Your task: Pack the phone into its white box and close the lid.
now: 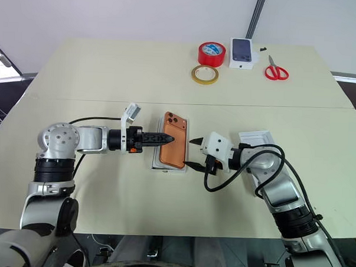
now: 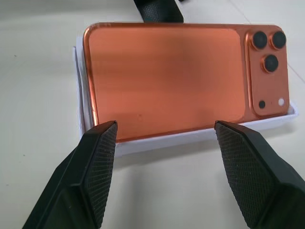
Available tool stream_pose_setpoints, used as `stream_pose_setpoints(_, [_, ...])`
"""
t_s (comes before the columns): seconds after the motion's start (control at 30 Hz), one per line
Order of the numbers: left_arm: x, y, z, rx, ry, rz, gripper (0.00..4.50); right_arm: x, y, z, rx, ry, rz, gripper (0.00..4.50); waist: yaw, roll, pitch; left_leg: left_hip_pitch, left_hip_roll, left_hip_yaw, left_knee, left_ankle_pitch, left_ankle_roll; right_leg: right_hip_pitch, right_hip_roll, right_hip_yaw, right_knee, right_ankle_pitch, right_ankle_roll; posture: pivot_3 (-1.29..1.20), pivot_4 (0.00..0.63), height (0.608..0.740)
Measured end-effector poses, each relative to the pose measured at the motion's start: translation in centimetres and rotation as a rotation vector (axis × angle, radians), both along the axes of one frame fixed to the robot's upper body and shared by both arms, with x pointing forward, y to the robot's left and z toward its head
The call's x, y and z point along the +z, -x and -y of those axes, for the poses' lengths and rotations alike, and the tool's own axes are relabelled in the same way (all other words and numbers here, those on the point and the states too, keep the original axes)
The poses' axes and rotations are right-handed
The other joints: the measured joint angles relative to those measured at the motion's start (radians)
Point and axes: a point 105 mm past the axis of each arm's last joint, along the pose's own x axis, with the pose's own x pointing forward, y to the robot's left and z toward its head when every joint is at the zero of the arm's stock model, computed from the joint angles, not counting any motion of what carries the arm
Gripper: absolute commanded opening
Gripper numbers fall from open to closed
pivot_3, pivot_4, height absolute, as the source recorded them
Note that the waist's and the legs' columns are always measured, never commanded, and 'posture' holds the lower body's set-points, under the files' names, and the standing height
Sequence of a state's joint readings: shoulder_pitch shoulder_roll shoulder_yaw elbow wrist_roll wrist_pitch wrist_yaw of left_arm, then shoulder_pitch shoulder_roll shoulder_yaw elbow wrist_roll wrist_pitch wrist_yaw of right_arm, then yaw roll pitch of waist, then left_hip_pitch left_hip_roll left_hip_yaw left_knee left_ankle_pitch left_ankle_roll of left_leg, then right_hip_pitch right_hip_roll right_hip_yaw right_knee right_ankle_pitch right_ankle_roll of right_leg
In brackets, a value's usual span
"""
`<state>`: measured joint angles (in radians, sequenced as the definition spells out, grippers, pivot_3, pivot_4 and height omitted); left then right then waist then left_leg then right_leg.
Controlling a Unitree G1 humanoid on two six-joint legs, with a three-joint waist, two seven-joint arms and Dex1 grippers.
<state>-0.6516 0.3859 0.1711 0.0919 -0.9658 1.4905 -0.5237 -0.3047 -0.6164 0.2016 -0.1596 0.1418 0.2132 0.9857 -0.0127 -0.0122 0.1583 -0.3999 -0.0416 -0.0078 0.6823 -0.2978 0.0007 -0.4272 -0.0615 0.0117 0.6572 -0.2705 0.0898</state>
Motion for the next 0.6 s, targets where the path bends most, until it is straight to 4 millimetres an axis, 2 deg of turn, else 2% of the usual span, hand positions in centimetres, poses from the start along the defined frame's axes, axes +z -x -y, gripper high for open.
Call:
stream_pose_setpoints(0.13, [0.7,0.2,-1.2,0.000,-0.023,0.032,3.60,-0.1,-0.1,0.1,-0.004,0.002,0.002,3.43,0.001,0.000,0.000,0.000,0.000,0.000,0.000,0.000,0.000,0.000,0.000,0.000,0.000,0.000,0.000,0.00,0.150,0.740])
stream_pose_setpoints(0.37, [1.3,0.5,-1.7,-0.009,-0.040,0.077,3.60,0.0,-0.6,0.2,-0.014,0.006,0.018,3.43,0.001,0.000,0.000,0.000,0.000,0.000,0.000,0.000,0.000,0.000,0.000,0.000,0.000,0.000,0.000,0.00,0.150,0.740])
stream_pose_setpoints(0.4, [1.2,0.2,-1.9,0.012,-0.063,0.109,3.64,0.1,-0.7,0.3,-0.018,0.005,0.021,3.17,-0.001,0.000,0.000,0.000,0.000,0.000,0.000,0.000,0.000,0.000,0.000,0.000,0.000,0.000,0.000,0.00,0.150,0.740])
stream_pose_setpoints(0.47, [1.1,-0.9,-2.5,0.075,-0.107,0.165,3.09,0.0,-1.0,0.3,-0.031,-0.006,0.013,2.61,0.000,0.000,0.000,0.000,0.000,0.000,0.000,0.000,0.000,0.000,0.000,0.000,0.000,0.000,0.000,0.00,0.150,0.740])
stream_pose_setpoints(0.5, [0.9,-1.5,-3.1,0.113,-0.150,0.207,2.79,0.0,-1.0,0.3,-0.032,-0.011,0.006,2.19,0.000,0.000,0.000,0.000,0.000,0.000,0.000,0.000,0.000,0.000,0.000,0.000,0.000,0.000,0.000,0.00,0.150,0.740])
stream_pose_setpoints(0.6, [-1.1,-2.7,-5.4,0.206,-0.291,0.339,1.28,-0.2,-1.7,0.9,-0.072,0.005,0.032,0.61,-0.001,0.000,0.000,0.001,0.000,0.001,-0.002,0.000,0.000,0.000,0.000,0.001,-0.001,0.000,0.000,0.00,0.150,0.740])
